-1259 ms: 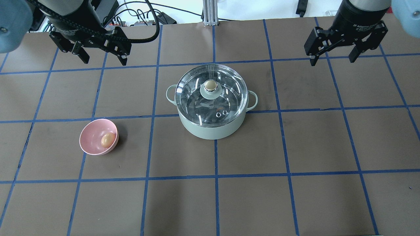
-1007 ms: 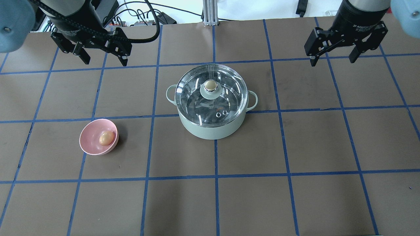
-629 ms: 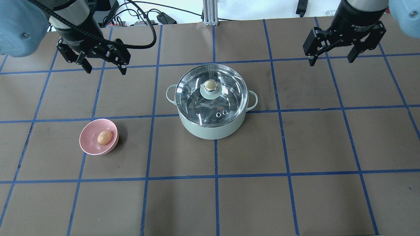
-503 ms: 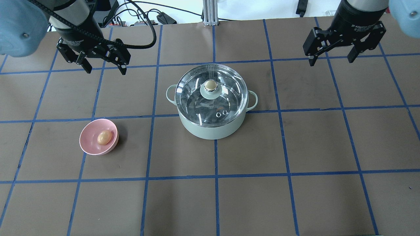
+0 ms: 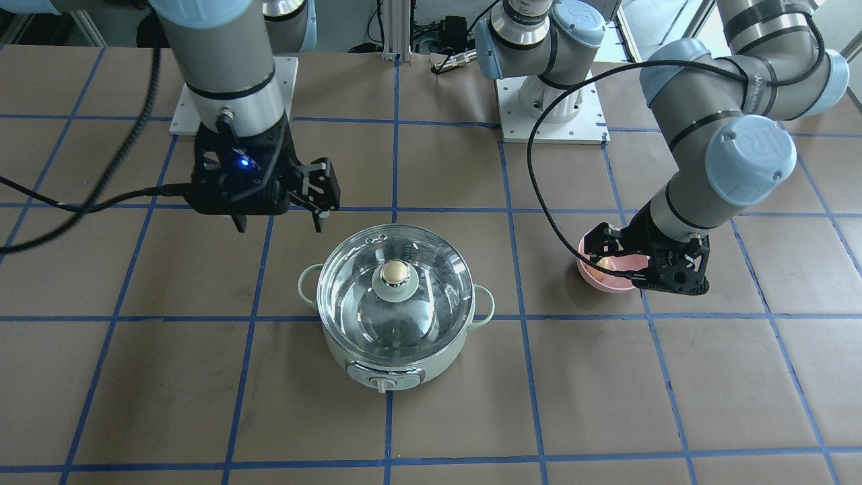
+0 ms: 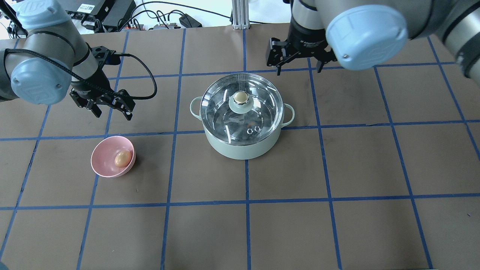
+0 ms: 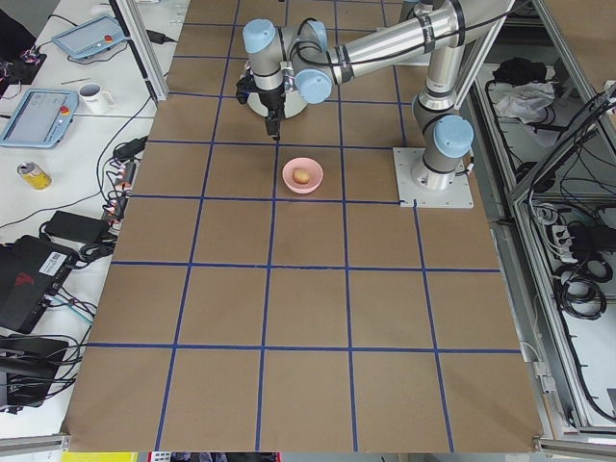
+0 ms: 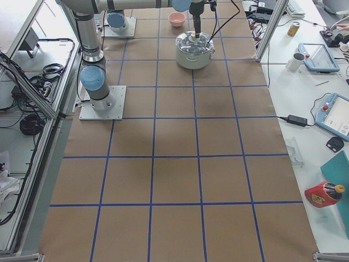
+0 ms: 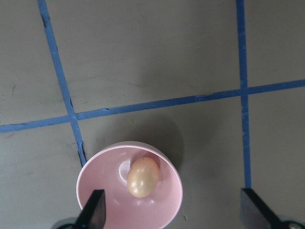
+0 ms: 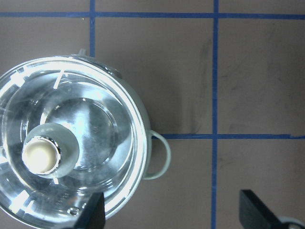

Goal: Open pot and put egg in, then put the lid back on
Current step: 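Move the left gripper to the pink bowl while the right moves over the lid, then grasp the egg with the left gripper while the right grasps the lid knob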

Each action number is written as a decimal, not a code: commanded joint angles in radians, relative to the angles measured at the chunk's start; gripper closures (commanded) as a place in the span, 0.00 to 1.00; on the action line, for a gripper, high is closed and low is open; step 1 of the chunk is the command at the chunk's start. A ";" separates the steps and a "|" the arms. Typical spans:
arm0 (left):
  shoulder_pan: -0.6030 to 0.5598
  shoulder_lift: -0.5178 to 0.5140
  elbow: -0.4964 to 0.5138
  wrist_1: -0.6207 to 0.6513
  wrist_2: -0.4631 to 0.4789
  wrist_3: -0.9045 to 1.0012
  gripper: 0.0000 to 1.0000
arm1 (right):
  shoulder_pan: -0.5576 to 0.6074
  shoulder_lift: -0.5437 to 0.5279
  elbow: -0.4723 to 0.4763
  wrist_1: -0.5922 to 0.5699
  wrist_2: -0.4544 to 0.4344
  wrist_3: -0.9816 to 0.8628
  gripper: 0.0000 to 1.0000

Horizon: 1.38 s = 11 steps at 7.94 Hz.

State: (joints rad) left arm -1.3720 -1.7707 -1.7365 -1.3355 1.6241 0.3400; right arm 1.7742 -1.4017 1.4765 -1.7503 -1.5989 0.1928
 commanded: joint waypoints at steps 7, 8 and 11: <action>0.097 -0.095 -0.159 0.038 0.059 -0.016 0.00 | 0.192 0.228 0.002 -0.183 0.065 0.277 0.03; 0.097 -0.104 -0.158 0.036 0.057 -0.016 0.00 | 0.192 0.230 0.002 -0.181 0.063 0.270 0.08; 0.100 -0.128 -0.155 0.042 0.059 -0.013 0.01 | 0.192 0.231 0.001 -0.181 0.047 0.270 0.28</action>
State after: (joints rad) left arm -1.2735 -1.8879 -1.8942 -1.2953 1.6803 0.3254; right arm 1.9662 -1.1723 1.4780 -1.9316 -1.5475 0.4622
